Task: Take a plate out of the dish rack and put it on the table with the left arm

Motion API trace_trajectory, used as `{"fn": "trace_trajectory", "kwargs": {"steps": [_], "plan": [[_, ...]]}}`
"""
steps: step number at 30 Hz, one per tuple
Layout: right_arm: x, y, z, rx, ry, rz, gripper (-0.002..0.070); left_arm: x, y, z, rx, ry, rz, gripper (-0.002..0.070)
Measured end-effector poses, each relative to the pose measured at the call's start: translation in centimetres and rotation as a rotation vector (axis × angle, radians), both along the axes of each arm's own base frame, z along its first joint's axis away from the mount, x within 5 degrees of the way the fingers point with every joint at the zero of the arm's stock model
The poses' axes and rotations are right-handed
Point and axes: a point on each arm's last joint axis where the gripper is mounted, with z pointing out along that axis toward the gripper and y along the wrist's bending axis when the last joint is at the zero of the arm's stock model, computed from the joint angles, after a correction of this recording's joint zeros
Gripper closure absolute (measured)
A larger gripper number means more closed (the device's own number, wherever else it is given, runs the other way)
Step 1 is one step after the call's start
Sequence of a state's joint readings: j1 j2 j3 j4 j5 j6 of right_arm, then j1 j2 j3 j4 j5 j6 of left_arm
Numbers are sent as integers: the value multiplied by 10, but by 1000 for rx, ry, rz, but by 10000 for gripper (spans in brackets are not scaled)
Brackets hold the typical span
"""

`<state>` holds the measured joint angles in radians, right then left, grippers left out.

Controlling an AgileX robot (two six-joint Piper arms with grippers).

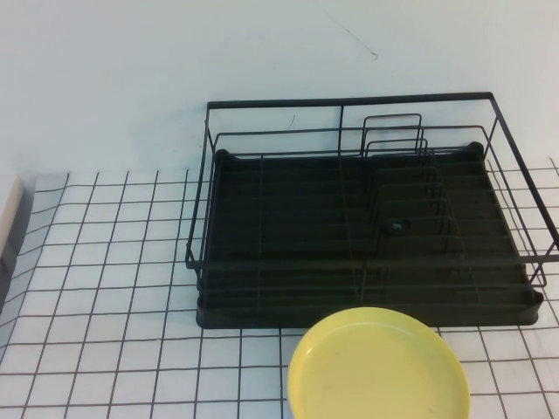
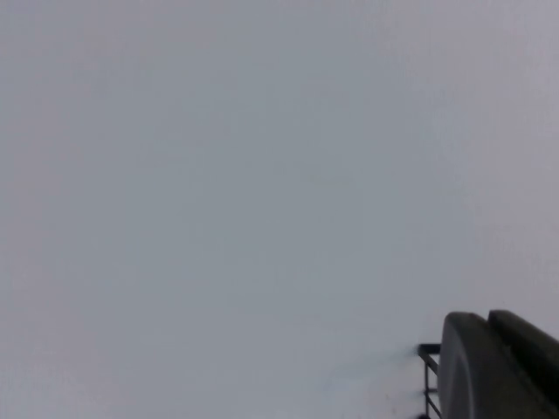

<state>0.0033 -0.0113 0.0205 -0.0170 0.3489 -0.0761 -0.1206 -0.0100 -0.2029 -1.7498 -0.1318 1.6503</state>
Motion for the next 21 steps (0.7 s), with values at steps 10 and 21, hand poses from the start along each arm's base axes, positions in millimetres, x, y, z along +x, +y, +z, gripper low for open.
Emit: {"fn": "trace_trajectory", "kwargs": {"steps": [10, 21], "plan": [[0, 0, 0, 0, 0, 0, 678, 4, -21, -24, 169, 107, -196, 677], [0, 0, 0, 0, 0, 0, 678, 14, -10, -71, 256, 350, -74, 677]]}}
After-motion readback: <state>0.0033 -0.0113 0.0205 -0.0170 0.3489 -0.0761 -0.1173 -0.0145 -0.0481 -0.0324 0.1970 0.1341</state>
